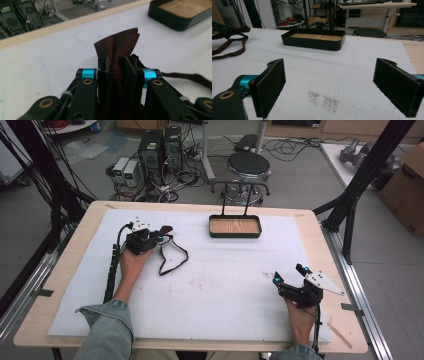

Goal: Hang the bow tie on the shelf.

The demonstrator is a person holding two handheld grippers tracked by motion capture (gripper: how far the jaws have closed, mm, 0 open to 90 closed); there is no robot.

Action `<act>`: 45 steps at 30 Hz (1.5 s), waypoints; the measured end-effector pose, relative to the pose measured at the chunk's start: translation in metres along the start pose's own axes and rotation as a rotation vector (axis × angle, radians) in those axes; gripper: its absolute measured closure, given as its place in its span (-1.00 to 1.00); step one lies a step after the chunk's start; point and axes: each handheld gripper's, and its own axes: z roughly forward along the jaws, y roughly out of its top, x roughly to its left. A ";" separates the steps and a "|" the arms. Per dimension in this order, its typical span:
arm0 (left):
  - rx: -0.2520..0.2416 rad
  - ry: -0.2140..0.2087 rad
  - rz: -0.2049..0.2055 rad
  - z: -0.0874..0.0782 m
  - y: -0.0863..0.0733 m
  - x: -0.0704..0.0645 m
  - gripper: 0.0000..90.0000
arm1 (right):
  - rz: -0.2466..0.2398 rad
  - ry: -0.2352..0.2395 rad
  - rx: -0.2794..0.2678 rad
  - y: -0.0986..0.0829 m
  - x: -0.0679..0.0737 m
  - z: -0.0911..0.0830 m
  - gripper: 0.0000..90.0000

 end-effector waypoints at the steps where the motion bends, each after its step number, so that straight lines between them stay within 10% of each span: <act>1: -0.012 -0.001 0.002 -0.002 0.002 -0.001 0.65 | -0.003 -0.001 -0.002 0.000 0.000 0.000 -0.78; 45: -0.347 -0.191 -0.026 0.017 0.128 -0.077 0.67 | 0.021 0.015 -0.005 0.000 -0.002 0.000 -0.78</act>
